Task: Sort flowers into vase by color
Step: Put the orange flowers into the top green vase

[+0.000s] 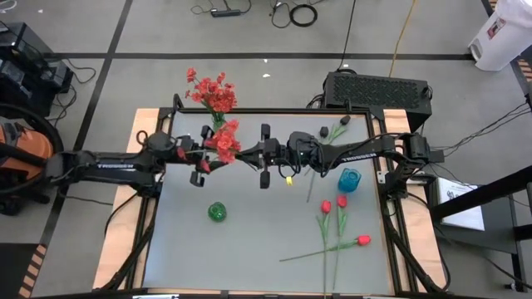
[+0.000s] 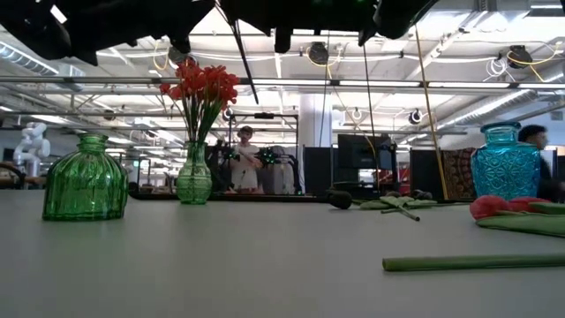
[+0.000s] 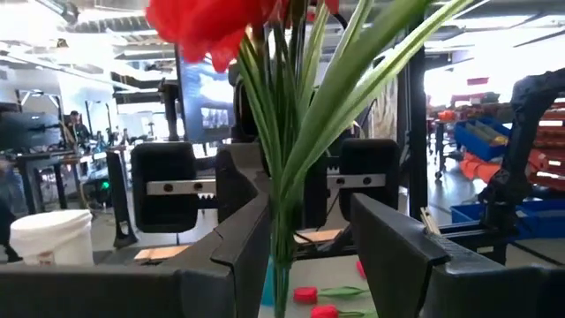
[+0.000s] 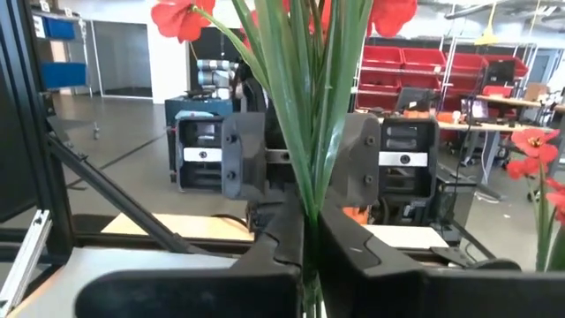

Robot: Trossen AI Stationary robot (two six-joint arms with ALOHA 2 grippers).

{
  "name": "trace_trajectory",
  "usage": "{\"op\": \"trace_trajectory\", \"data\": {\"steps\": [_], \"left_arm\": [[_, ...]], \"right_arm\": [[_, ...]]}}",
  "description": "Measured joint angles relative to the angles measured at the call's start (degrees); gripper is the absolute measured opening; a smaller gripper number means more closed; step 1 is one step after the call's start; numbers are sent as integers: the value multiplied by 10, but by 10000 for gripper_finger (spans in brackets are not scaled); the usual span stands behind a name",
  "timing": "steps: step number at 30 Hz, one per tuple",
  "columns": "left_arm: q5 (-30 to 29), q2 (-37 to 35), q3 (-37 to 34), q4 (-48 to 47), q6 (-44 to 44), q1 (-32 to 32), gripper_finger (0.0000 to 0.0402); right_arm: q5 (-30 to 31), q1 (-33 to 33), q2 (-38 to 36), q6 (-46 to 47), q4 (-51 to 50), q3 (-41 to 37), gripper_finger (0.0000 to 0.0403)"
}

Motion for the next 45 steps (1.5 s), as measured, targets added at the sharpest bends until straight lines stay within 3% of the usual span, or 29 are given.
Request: {"op": "trace_trajectory", "data": {"steps": [10, 22, 26, 34, 45], "left_arm": [[-34, 63, 22, 80, 17, -19, 164], [-36, 118, 55, 81, 16, -20, 160], [-36, 116, 55, 83, 16, -20, 127], [-36, 114, 55, 83, 25, -21, 15], [-35, 111, 55, 79, 30, -21, 14]], "right_arm": [[-1, 6, 0, 12, -7, 0, 6], [-1, 9, 0, 14, -25, 0, 13], [-1, 9, 0, 14, -34, 0, 27], [1, 9, 0, 12, -43, 0, 55], [5, 16, -6, -8, -64, 0, 85]]}}
